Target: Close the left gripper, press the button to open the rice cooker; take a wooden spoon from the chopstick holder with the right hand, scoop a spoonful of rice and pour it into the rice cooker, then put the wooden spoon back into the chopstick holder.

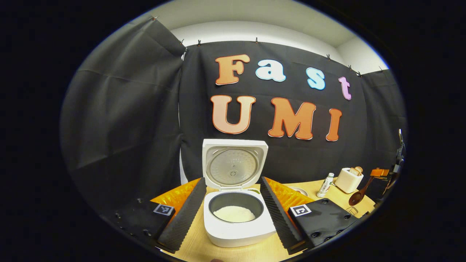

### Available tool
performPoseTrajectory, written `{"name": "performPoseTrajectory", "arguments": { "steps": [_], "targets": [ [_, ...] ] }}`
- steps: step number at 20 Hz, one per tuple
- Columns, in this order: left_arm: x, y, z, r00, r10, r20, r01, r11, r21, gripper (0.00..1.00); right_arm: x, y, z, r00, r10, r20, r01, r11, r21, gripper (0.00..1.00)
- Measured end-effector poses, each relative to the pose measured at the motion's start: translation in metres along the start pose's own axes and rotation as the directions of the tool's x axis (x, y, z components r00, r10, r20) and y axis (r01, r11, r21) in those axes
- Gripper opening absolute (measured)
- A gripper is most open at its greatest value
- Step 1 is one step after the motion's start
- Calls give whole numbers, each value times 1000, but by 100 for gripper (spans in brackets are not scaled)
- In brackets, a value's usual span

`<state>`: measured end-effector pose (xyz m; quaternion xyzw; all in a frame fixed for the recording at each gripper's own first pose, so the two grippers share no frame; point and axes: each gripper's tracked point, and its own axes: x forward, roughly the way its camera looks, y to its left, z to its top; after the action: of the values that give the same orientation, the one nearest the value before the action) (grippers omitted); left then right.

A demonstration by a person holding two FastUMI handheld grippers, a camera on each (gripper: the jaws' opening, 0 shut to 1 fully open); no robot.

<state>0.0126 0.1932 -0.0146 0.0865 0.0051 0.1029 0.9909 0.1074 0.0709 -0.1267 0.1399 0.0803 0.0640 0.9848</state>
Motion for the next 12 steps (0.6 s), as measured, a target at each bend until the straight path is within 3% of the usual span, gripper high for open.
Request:
{"name": "performPoseTrajectory", "arguments": {
  "steps": [6, 12],
  "targets": [
    [0, -15, -3, 1000, 7, -11, -7, 1000, -2, 100, -3, -40, -38, 997, -59, -55, 59, 998, 2, 17],
    [-11, -17, -5, 999, 39, -20, -39, 999, 10, 100, 6, -60, -81, 993, -55, -106, 63, 995, 80, 18]
  ]
}}
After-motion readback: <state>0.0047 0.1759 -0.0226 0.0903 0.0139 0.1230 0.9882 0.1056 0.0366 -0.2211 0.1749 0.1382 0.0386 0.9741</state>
